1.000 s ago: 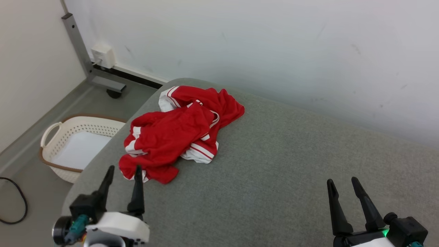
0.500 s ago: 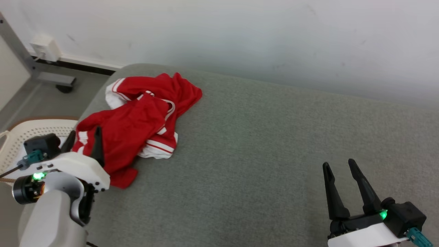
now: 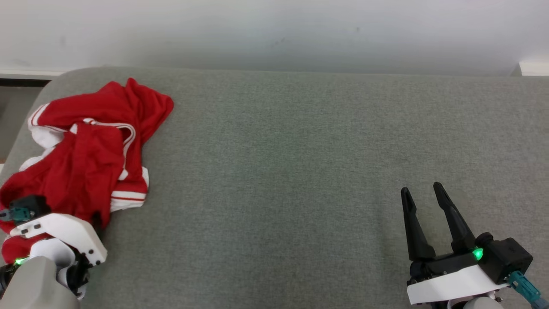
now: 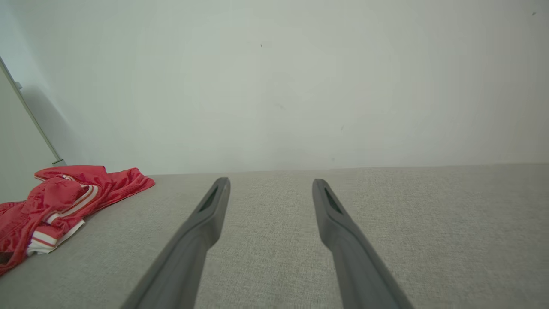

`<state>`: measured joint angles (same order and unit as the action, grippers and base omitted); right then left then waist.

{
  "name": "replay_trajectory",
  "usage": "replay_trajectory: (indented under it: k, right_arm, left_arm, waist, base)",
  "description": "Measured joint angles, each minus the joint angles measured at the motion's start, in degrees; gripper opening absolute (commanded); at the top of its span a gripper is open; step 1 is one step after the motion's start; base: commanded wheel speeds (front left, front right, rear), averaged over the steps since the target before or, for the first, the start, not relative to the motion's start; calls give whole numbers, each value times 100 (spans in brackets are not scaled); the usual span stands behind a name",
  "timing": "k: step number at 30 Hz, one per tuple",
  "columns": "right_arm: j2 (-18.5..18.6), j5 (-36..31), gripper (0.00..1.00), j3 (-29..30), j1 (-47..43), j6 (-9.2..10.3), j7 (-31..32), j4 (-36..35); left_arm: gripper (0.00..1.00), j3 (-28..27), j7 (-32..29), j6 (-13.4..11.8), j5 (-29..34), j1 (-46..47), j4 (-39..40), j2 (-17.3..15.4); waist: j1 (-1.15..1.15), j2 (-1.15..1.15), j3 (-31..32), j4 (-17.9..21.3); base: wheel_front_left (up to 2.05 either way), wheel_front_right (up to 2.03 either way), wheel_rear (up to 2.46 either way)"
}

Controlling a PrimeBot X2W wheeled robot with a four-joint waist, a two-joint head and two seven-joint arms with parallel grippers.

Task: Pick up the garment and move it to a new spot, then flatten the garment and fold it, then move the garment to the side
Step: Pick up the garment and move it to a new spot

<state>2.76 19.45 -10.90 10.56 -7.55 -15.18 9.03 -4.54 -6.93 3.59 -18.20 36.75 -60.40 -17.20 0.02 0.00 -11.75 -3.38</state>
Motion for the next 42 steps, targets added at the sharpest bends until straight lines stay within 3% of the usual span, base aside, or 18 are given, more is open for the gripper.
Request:
replay_trajectory:
  k: [7,8,9,10,11,19,26,34,42]
  right_arm:
    - [0,32,100,-3,1,0,0,13]
    - [0,35,100,-1,1,0,0,19]
    - [0,36,100,0,1,0,0,21]
    - [0,37,100,-1,-1,0,0,27]
    - [0,42,100,-3,-5,0,0,41]
    - [-1,144,100,20,-190,0,0,107]
    - [-1,312,100,41,-455,0,0,104]
    - [-4,376,100,105,-552,0,0,67]
    - [-1,342,100,224,-600,0,0,-4]
  left_arm:
    - [98,83,-187,69,-23,226,-578,-145]
    - [64,104,-190,94,-23,256,-630,-153]
    - [47,121,-189,94,-23,280,-671,-157]
    - [47,127,-135,91,-23,284,-705,-163]
    - [0,136,-44,82,-22,284,-736,-158]
    - [0,378,599,121,119,446,-719,-211]
    - [0,715,951,244,388,817,-345,-454]
    - [0,1124,1092,347,444,1214,756,-303]
    - [0,1499,624,372,57,920,2649,49]
  waist:
    - [-1,0,14,114]
    - [-1,0,28,107]
    - [-1,0,47,97]
    - [-1,0,69,84]
    - [-1,0,101,71]
    - [-1,0,559,-101]
    - [-2,0,1114,-355]
    - [-2,0,1461,-554]
    - [-2,0,1564,-181]
  base:
    - [0,0,0]
    - [0,0,0]
    - [0,0,0]
    - [0,0,0]
    - [0,0,0]
    - [0,0,0]
    - [0,0,0]
    - [0,0,0]
    - [0,0,0]
